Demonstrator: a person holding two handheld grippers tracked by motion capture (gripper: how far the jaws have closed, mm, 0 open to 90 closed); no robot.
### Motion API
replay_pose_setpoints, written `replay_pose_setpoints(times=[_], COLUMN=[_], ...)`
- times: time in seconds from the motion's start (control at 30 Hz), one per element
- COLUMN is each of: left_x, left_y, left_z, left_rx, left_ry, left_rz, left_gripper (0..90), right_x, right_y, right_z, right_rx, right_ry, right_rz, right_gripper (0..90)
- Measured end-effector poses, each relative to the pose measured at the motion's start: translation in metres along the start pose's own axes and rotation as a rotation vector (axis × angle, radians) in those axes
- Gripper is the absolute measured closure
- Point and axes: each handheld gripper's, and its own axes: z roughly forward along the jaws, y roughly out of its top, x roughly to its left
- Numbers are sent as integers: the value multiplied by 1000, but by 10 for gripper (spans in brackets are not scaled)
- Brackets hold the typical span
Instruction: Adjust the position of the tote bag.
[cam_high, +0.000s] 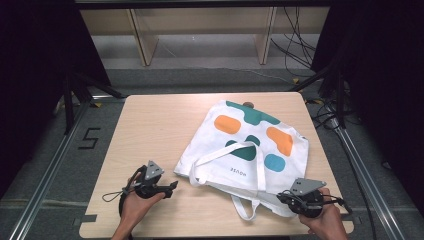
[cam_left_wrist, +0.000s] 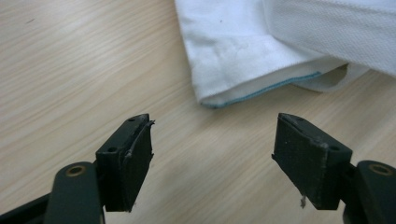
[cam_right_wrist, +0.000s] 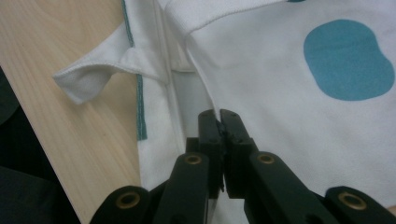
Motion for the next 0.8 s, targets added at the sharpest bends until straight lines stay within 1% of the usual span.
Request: replay_pose_setpoints(times=[0.03,0.07,0.1,0.13,0.17,0.23,0.27,0.3,0.33,0.37,0.4,0.43,0.47,0.5,0.53,0.57,0.6,0.63,0.67,0.7,0.73,0.8], left_x=[-3,-3,-4,-3,-2,-1,0,1,1,0,-2,-1,-2,1,1,1,-1,2,3,4,5,5], left_y=[4,6,9,13,14,17,18,19,20,19,21,21,23,26,28,29,30,31,32,31,31,31], left_z=[7,9,14,19,23,26,26,26,26,27,27,28,29,28,29,31,36,36,40,43,45,44], left_rx=[-19,4,-5,-9,-4,-8,-5,-14,-16,-35,-55,-85,-101,-86,-90,-96,-122,-88,-96,-90,-86,-91], left_ry=[-7,-12,-7,20,29,24,28,30,35,33,46,37,41,39,46,42,28,24,19,11,12,8], left_rz=[-5,7,10,38,27,26,37,56,63,45,31,34,35,76,86,79,25,64,55,54,80,109], left_gripper=[279,293,292,296,312,329,338,351,354,355,366,379,390,403,411,413,418,430,441,454,505,598], right_x=[0,0,0,1,1,1,2,3,3,4,4,5,5,6,6,5,5,5,5,6,5,4], right_y=[-1,-1,-1,-2,-2,-3,-3,-4,-5,-5,-6,-6,-6,-7,-7,-7,-7,-7,-6,-8,-8,-8], right_z=[1,2,3,4,5,8,9,9,11,13,14,15,16,18,19,19,20,20,19,21,21,21], right_rx=[5,9,9,9,14,15,21,36,45,56,58,65,83,73,83,82,82,80,99,90,95,82], right_ry=[6,13,14,23,22,20,24,37,27,26,18,11,10,-2,-10,-12,-14,-20,-15,-28,-30,-17], right_rz=[7,5,6,15,13,19,22,35,14,22,7,4,4,7,7,5,8,8,8,11,2,5], right_gripper=[887,879,865,830,795,732,712,693,680,666,650,645,636,625,613,607,607,608,611,618,637,717])
